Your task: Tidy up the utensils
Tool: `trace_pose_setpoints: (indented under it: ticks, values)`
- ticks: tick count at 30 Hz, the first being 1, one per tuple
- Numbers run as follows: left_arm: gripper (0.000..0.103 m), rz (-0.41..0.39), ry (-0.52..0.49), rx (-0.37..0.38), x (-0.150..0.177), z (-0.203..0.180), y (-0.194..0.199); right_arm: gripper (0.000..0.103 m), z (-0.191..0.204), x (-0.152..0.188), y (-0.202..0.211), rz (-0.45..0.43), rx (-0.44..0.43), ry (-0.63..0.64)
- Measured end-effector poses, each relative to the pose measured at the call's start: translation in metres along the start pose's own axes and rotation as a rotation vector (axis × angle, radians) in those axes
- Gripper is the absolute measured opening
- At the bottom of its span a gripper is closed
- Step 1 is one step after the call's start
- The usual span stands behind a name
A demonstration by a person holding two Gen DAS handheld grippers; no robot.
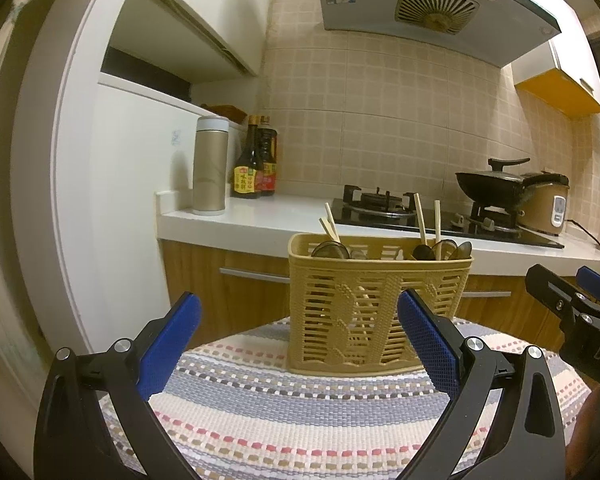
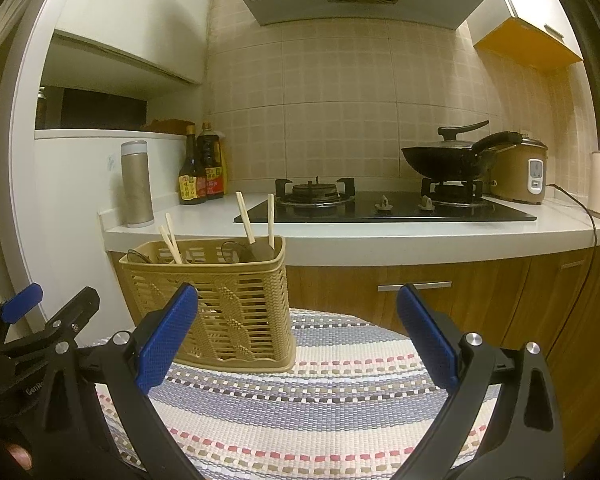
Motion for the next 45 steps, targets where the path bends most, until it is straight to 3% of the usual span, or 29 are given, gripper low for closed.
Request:
trace_pose_setpoints:
  ticks: [45]
  values:
    - [0.095, 0.0, -0.005, 0.004, 0.0014, -0.0022, 0.0007, 0.095, 0.0085, 0.0021, 0.0016, -0.003, -0.004, 0.043]
Point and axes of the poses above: each gripper's, at about its wrist camera, not at the fingertips, and y roughly against the way its jaws point, z to its left, x to its underside, the point moved 5 cm from there along -y, roughly the way its jaws point, and after that the axes turned 4 degrees about y, right-handed, at the moved point
